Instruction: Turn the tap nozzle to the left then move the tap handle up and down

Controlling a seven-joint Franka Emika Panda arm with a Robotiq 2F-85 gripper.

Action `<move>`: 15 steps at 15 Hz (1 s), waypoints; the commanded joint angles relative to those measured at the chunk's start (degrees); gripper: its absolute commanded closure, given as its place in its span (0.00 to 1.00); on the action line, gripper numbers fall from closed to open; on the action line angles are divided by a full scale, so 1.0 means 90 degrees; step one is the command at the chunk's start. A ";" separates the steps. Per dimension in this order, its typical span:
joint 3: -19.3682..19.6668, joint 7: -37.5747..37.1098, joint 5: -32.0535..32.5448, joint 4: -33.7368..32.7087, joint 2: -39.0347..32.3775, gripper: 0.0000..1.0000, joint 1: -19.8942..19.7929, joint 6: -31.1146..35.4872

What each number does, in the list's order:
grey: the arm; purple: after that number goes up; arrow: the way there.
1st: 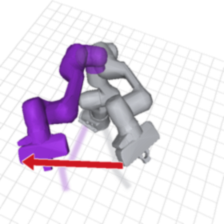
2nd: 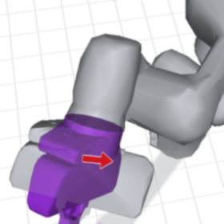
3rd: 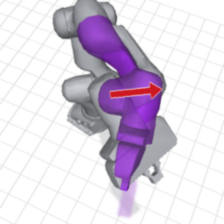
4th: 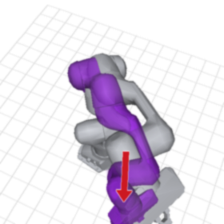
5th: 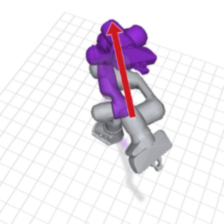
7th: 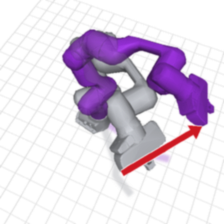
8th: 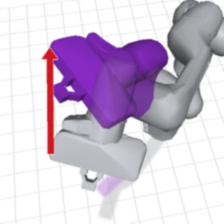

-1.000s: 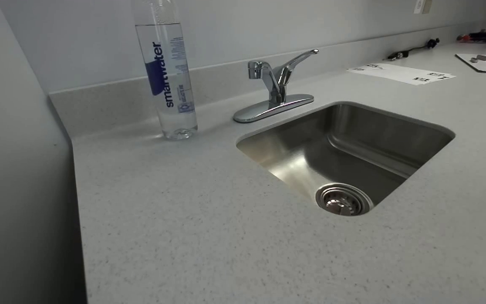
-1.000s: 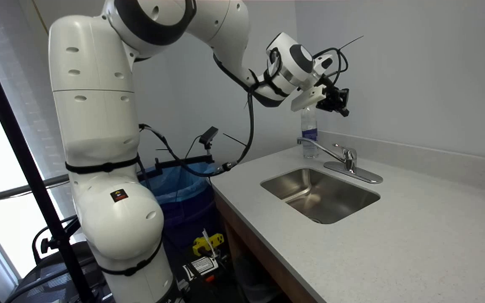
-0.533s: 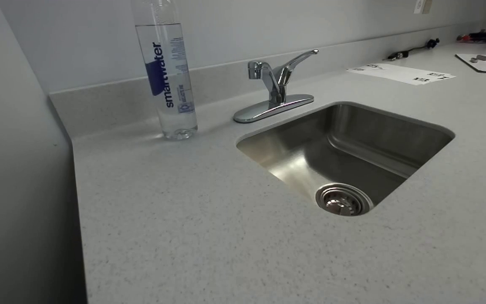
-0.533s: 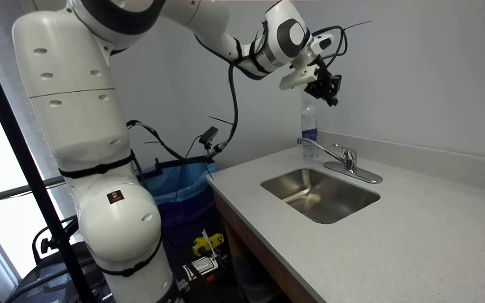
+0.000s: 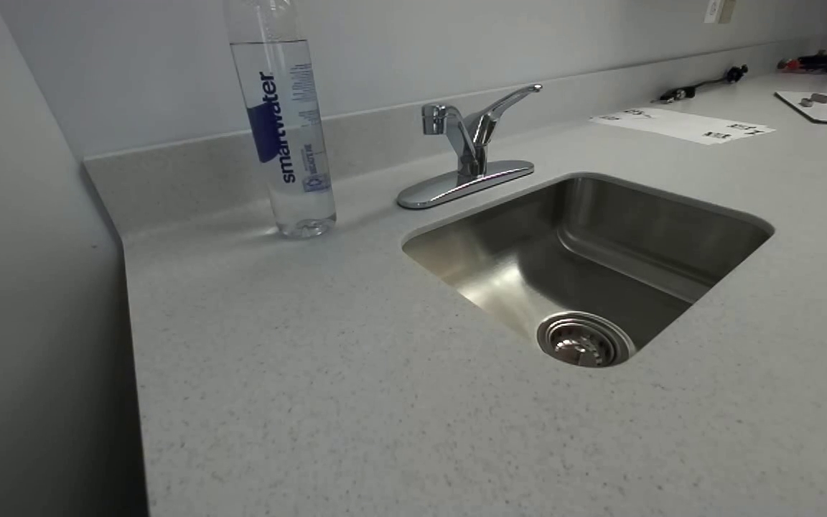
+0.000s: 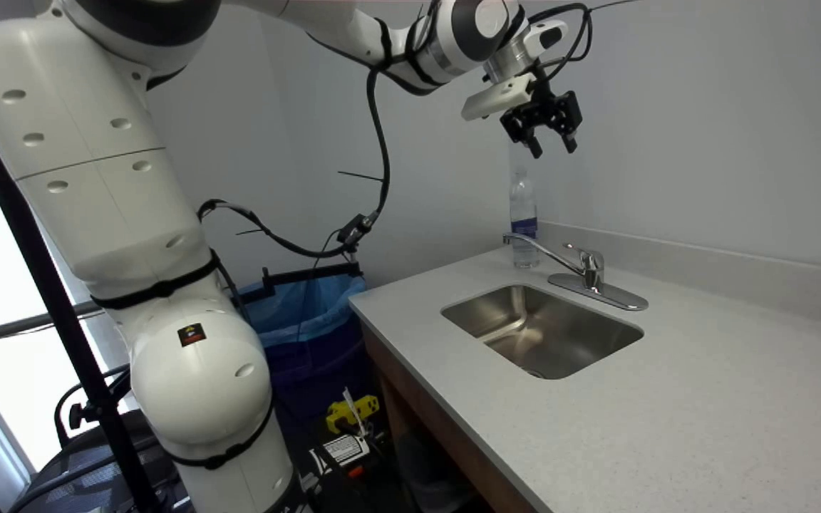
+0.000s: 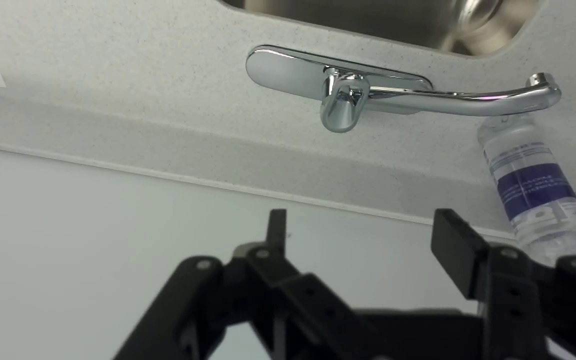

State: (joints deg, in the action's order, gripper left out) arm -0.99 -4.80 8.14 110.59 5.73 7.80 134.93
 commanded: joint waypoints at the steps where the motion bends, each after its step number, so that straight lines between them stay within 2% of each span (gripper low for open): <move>1: -0.0072 0.0525 -0.0490 0.0398 0.0459 0.00 -0.0160 0.0002; 10: -0.0019 0.1052 -0.0845 0.0703 0.0742 0.00 -0.0199 -0.0043; 11: -0.0107 0.0747 -0.0650 0.0493 0.0492 0.00 -0.0226 -0.0012; 15: -0.0124 0.0746 -0.0649 0.0502 0.0456 0.00 -0.0228 -0.0010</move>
State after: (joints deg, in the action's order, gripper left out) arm -1.02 1.76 2.57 115.22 9.86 6.88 134.95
